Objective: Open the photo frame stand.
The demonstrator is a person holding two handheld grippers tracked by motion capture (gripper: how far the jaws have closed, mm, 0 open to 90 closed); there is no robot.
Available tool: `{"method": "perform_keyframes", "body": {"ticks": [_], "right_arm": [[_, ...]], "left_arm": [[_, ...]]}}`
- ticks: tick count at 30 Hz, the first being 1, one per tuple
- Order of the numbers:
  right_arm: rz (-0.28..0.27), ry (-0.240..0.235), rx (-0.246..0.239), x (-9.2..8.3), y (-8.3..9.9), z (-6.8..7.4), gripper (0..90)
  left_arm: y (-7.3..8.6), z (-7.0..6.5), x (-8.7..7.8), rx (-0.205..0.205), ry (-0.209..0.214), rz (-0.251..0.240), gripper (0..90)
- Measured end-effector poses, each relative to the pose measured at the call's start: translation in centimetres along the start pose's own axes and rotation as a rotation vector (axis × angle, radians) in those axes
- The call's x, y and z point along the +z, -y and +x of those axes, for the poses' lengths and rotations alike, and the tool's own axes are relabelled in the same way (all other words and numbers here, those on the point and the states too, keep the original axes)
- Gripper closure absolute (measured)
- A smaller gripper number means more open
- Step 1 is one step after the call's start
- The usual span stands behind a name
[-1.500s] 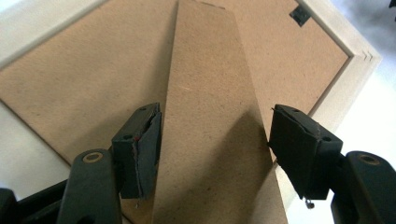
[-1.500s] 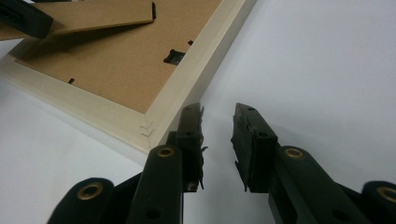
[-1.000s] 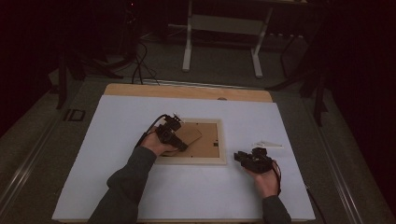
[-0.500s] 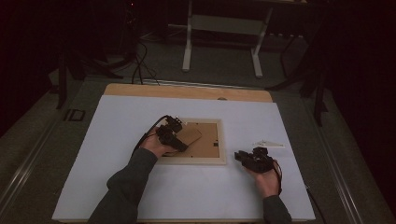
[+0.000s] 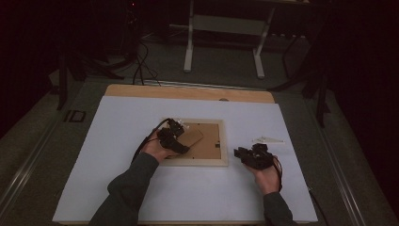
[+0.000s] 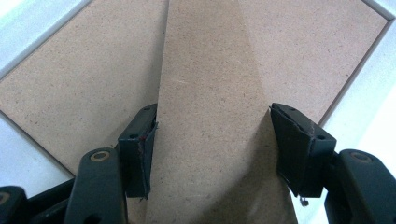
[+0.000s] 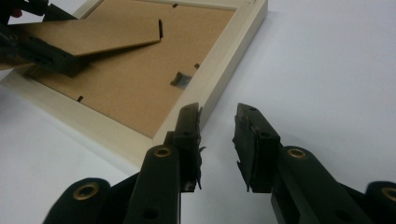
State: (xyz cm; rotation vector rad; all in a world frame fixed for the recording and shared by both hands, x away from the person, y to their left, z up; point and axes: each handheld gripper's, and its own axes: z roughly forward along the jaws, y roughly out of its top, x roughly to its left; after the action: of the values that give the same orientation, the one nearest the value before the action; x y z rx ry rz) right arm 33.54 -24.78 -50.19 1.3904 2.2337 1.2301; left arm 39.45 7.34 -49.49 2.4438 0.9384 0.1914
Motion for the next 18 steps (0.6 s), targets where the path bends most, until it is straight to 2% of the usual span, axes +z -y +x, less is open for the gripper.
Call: {"method": "perform_keyframes", "body": {"ticks": [6,18], "right_arm": [[0.006,0.011,-0.033,-0.1,-1.4,0.2,70.3],[0.016,0.021,-0.073,0.3,-3.9,0.6,65.4]], "left_arm": [[0.4,-0.6,-0.3,0.019,-0.029,-0.034,38.4],[0.5,-1.8,-0.9,0.061,-0.101,-0.068,38.3]]}}
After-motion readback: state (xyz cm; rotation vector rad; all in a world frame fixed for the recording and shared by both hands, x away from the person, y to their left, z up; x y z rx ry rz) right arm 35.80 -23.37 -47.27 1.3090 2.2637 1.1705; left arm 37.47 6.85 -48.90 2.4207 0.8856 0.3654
